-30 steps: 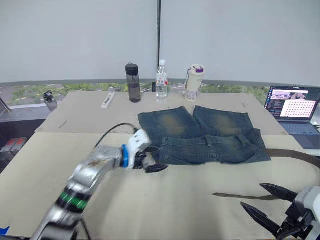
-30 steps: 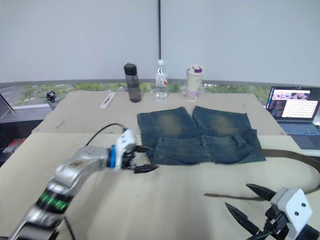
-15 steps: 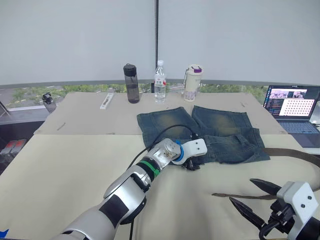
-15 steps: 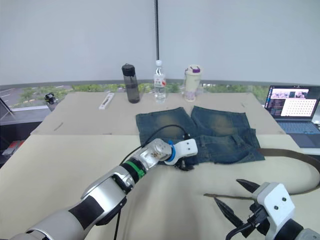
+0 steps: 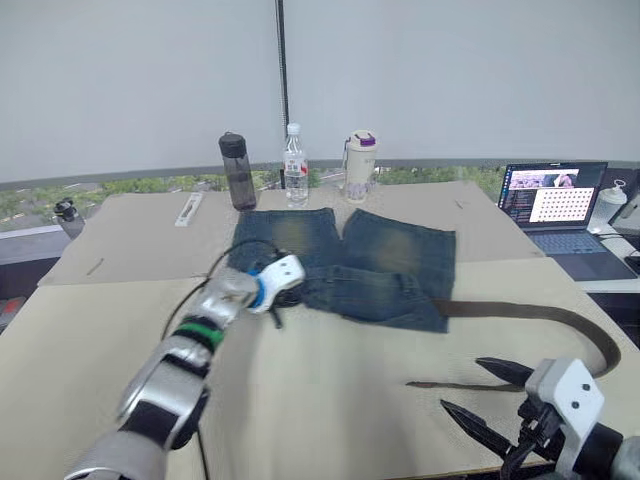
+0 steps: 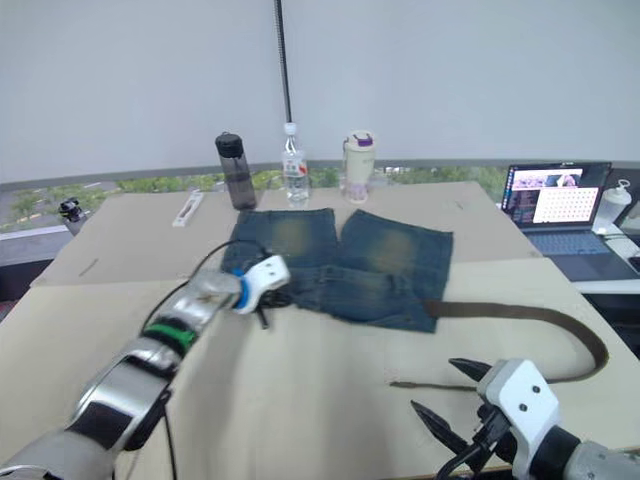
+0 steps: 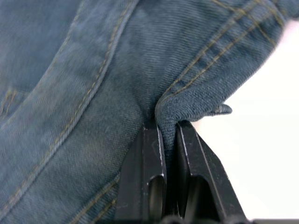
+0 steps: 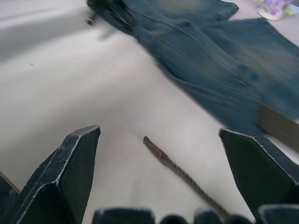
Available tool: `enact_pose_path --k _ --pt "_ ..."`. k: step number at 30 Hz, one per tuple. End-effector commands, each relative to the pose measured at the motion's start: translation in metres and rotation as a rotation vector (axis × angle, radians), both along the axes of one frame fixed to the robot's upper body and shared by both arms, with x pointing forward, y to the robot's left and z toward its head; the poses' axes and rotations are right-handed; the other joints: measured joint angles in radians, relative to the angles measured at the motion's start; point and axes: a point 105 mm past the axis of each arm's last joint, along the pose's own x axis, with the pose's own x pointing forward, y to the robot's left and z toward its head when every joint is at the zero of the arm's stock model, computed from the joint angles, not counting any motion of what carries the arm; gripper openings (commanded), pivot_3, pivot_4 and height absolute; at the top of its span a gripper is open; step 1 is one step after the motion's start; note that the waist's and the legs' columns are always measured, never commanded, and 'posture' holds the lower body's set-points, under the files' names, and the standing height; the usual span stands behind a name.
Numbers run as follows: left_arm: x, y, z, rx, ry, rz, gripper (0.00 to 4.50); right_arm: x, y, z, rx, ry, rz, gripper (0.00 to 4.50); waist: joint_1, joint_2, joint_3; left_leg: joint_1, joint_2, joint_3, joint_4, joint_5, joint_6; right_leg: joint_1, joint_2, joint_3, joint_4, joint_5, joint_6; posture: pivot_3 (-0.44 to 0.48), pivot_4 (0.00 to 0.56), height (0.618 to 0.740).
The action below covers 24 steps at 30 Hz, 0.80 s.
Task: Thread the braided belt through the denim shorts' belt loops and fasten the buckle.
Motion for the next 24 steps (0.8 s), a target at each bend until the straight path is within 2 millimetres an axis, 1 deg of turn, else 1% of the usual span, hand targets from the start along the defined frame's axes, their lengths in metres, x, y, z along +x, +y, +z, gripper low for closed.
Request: enact_pose_path --k 1,3,4,5,6,7,10,12,13,14,15,16,17,19,21,22,23,24 --pt "-0.046 0.023 0.003 -0.098 0.053 0.098 0.01 0.003 -0.004 0.002 -0.031 0.013 0.054 4.5 -0.004 0.001 -0.001 0.0 0.0 0.0 0.0 0.0 0.0 0.0 0.0 0.001 0.0 0.0 -0.001 0.0 0.15 0.74" --pt "-0.066 0.018 0.004 -0.123 0.031 0.11 0.01 0.008 -0.008 0.0 -0.052 0.022 0.066 4.5 0.006 -0.001 -0.001 0.003 0.0 0.0 0.001 -0.001 -0.001 0.003 -0.001 -0.001 0.0 -0.002 -0.001 0.0 0.15 0.74" --pt "-0.074 0.01 0.004 -0.129 0.001 0.075 0.01 0.012 -0.01 -0.002 -0.072 0.027 0.077 4.5 0.016 -0.001 -0.001 0.004 -0.001 0.001 0.001 -0.001 -0.001 0.006 -0.002 -0.001 0.0 -0.002 0.0 0.0 0.15 0.74" --pt "-0.081 0.004 0.002 -0.134 0.009 0.062 0.01 0.015 -0.011 -0.005 -0.09 0.042 0.087 4.5 0.026 -0.002 0.0 0.006 -0.001 0.001 0.002 -0.001 -0.001 0.008 -0.003 -0.001 0.0 -0.002 0.0 0.0 0.15 0.74" --pt "-0.083 -0.001 0.001 -0.139 0.006 0.055 0.01 0.019 -0.013 -0.009 -0.11 0.062 0.087 4.5 0.04 -0.003 0.0 0.007 -0.002 0.001 0.003 -0.001 -0.001 0.01 -0.004 -0.002 -0.001 -0.003 0.0 0.0 0.15 0.74" --pt "-0.082 -0.002 0.001 -0.138 -0.005 0.06 0.01 0.023 -0.016 -0.011 -0.141 0.072 0.082 4.5 0.049 -0.004 0.001 0.008 -0.002 0.001 0.004 -0.001 -0.001 0.008 -0.005 -0.003 -0.004 -0.007 -0.007 0.0 0.15 0.74" --pt "-0.072 0.007 0.002 -0.091 -0.069 0.07 0.01 0.031 -0.019 -0.02 -0.208 0.124 0.108 4.5 0.067 -0.005 0.001 0.007 -0.004 0.002 0.005 -0.006 -0.009 0.009 -0.006 -0.001 -0.005 -0.009 -0.007 0.0 0.15 0.74" --pt "-0.07 0.014 0.008 -0.091 -0.082 0.051 0.88 0.039 -0.028 -0.028 -0.268 0.188 0.089 4.5 0.068 -0.006 0.002 0.006 -0.004 0.003 0.007 -0.006 -0.008 0.01 -0.006 -0.001 -0.005 -0.008 -0.008 0.0 0.15 0.74" --pt "-0.071 0.017 0.016 -0.109 -0.089 0.022 1.2 0.043 -0.031 -0.032 -0.309 0.212 0.106 4.5 0.067 -0.006 0.002 0.005 -0.003 0.003 0.007 -0.005 -0.007 0.011 -0.006 -0.001 -0.005 -0.008 -0.008 0.0 0.15 0.74" --pt "-0.077 0.015 0.029 -0.164 -0.097 -0.032 1.48 0.047 -0.032 -0.035 -0.338 0.247 0.123 4.5 0.065 -0.006 0.002 0.004 -0.003 0.003 0.007 -0.001 -0.001 0.012 -0.006 -0.001 -0.004 -0.008 -0.008 0.0 0.15 0.74" --pt "-0.088 0.01 0.044 -0.232 -0.099 -0.117 1.87 0.051 -0.033 -0.038 -0.362 0.275 0.128 4.5 0.058 -0.007 0.003 0.004 -0.003 0.003 0.007 -0.001 -0.001 0.012 -0.006 -0.001 -0.004 -0.008 -0.008 0.0 0.15 0.74" --pt "-0.096 0.006 0.053 -0.275 -0.1 -0.179 2.19 0.054 -0.034 -0.04 -0.375 0.294 0.13 4.5 0.053 -0.008 0.004 0.004 -0.002 0.003 0.007 -0.001 -0.001 0.011 -0.005 -0.001 -0.004 -0.008 -0.008 0.0 0.15 0.74" --pt "-0.1 0.006 0.058 -0.298 -0.087 -0.187 2.54 0.056 -0.035 -0.042 -0.396 0.308 0.137 4.5 0.051 -0.008 0.004 0.003 -0.001 0.004 0.005 -0.001 0.0 0.01 -0.005 -0.002 -0.004 -0.007 -0.009 0.0 0.15 0.74" --pt "-0.121 0.002 0.068 -0.355 -0.018 -0.277 3.25 0.059 -0.034 -0.048 -0.429 0.346 0.158 4.5 0.048 -0.008 0.004 0.004 -0.001 0.004 0.004 -0.001 0.0 0.011 -0.005 -0.002 -0.004 -0.008 -0.009 0.0 0.15 0.74" --pt "-0.142 -0.005 0.08 -0.419 0.063 -0.35 3.95 0.066 -0.036 -0.056 -0.44 0.386 0.149 3.95 0.047 -0.007 0.004 0.005 -0.001 0.004 0.002 -0.001 0.0 0.011 -0.005 -0.002 -0.004 -0.008 -0.006 0.0 0.15 0.74" --pt "-0.15 -0.008 0.082 -0.425 0.097 -0.378 4.27 0.068 -0.037 -0.059 -0.456 0.392 0.152 3.67 0.048 -0.007 0.005 0.005 -0.001 0.004 0.002 -0.001 0.0 0.011 -0.005 -0.002 -0.004 -0.008 -0.005 0.0 0.15 0.74" --pt "-0.159 -0.01 0.081 -0.416 0.13 -0.413 4.5 0.069 -0.039 -0.062 -0.472 0.398 0.159 3.34 0.05 -0.007 0.005 0.005 -0.001 0.004 0.002 -0.001 0.0 0.011 -0.005 -0.002 -0.004 -0.008 -0.003 0.0 0.15 0.74" --pt "-0.169 -0.018 0.081 -0.423 0.159 -0.461 4.5 0.071 -0.041 -0.066 -0.475 0.419 0.154 2.97 0.05 -0.007 0.005 0.005 -0.002 0.004 0.002 -0.001 0.0 0.011 -0.005 -0.002 -0.004 -0.008 -0.003 0.0 0.15 0.74"
